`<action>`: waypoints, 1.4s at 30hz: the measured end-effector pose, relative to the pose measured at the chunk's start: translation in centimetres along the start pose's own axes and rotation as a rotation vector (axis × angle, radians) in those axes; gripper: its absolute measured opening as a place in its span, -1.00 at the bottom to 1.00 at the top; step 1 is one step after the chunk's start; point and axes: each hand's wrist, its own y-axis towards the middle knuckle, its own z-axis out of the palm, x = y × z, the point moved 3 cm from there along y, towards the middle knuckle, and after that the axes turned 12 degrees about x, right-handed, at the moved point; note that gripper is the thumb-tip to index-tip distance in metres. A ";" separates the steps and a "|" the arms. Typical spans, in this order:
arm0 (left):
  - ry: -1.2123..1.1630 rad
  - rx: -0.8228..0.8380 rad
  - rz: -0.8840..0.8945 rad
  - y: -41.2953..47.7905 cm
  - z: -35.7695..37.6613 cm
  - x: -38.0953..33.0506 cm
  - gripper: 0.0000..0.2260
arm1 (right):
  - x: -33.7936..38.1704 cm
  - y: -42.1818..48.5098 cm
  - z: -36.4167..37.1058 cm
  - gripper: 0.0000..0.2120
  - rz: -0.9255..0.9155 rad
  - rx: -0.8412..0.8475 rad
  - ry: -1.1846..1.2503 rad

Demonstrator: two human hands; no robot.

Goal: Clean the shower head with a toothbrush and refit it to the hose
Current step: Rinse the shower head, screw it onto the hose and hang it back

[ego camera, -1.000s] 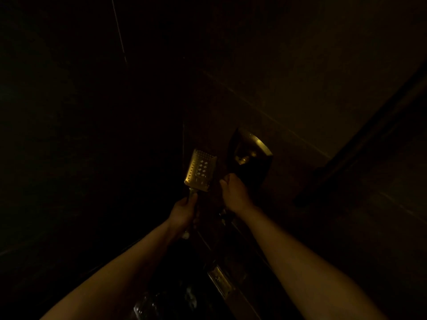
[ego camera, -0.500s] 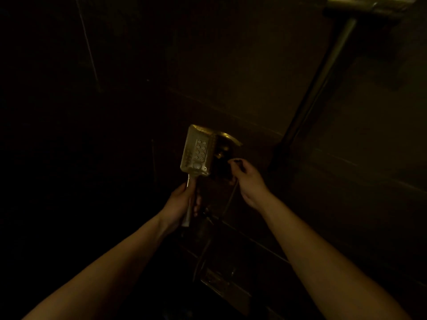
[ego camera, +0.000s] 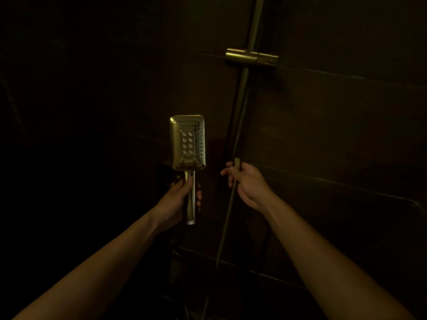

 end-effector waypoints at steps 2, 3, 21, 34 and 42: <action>0.014 0.037 0.009 1.4 1.5 -1.5 -0.71 | 2.1 -0.4 -1.0 -0.86 -0.042 0.006 0.014; 0.022 0.050 0.019 2.1 2.1 -2.3 -0.71 | 3.1 -0.4 -1.5 -0.86 -0.073 0.006 -0.002; 0.210 0.181 0.206 8.0 9.5 -15.9 -0.80 | 20.1 2.9 -7.6 -0.79 -0.433 -0.156 -0.332; 0.232 0.157 0.186 9.9 10.0 -16.7 -0.78 | 27.0 6.4 -7.6 -0.69 -0.518 -0.217 -0.278; 0.280 0.092 0.198 9.3 10.2 -17.6 -0.78 | 28.4 6.3 -6.0 -0.65 -0.487 -0.190 -0.295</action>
